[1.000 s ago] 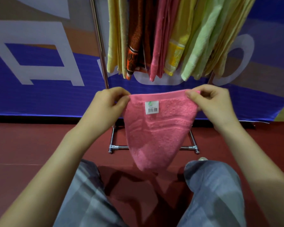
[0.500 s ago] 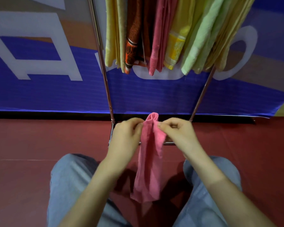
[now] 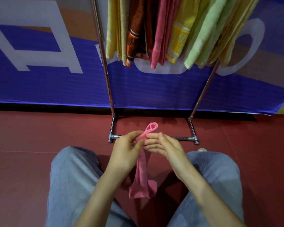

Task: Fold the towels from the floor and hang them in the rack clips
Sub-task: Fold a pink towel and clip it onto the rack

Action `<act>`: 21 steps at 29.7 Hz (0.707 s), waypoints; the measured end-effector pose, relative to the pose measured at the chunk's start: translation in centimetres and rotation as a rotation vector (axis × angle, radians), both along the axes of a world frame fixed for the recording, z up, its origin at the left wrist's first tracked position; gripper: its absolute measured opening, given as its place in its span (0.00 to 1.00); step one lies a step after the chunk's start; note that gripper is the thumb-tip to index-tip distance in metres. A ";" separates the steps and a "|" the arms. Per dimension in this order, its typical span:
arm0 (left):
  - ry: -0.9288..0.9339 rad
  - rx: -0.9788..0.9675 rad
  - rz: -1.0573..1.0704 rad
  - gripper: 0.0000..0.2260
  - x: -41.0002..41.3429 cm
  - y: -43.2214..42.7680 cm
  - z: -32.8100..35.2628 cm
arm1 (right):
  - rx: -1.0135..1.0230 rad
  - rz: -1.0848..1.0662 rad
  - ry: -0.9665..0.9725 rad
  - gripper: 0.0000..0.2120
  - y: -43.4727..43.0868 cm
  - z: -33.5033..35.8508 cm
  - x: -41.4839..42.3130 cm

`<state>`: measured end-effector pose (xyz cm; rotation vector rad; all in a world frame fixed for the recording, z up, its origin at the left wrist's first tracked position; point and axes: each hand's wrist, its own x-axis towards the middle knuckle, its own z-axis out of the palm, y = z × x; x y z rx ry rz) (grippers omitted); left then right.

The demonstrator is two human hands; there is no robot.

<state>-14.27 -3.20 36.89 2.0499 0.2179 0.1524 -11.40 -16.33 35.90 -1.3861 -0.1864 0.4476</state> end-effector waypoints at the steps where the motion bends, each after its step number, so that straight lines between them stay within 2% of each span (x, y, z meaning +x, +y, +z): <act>1: -0.005 0.022 -0.032 0.11 -0.1 0.2 0.0 | -0.005 -0.033 -0.047 0.10 -0.3 -0.2 0.0; 2: -0.012 0.039 -0.070 0.11 -0.2 0.3 0.0 | -0.028 -0.078 -0.097 0.08 -0.7 -0.4 0.1; 4: -0.019 0.069 -0.138 0.11 -0.4 0.4 0.2 | -0.126 -0.123 -0.186 0.14 -1.6 -1.1 0.7; 6: -0.025 0.077 -0.186 0.12 -0.4 0.6 0.5 | -0.269 -0.081 -0.252 0.18 -2.2 -1.2 1.3; 8: -0.034 0.070 -0.211 0.12 -0.5 0.8 0.7 | -0.320 -0.026 -0.307 0.13 -2.4 -1.5 1.9; 12: -0.007 0.059 -0.201 0.10 -0.3 1.6 1.0 | -0.311 -0.012 -0.290 0.02 -2.3 -0.9 2.1; 15: 0.031 0.031 -0.241 0.05 -0.1 1.6 1.6 | -0.328 0.039 -0.279 0.02 -1.7 -0.4 1.6; 17: 0.042 0.036 -0.271 0.03 0.1 1.3 2.2 | -0.343 0.077 -0.271 0.07 -1.2 -0.3 1.3; 18: 0.045 0.069 -0.286 0.02 0.2 1.2 2.4 | -0.359 0.091 -0.269 0.06 -1.0 -0.5 1.2; 21: 0.043 0.154 -0.343 0.07 0.5 1.1 2.8 | -0.392 0.115 -0.270 0.11 -0.6 -0.7 1.0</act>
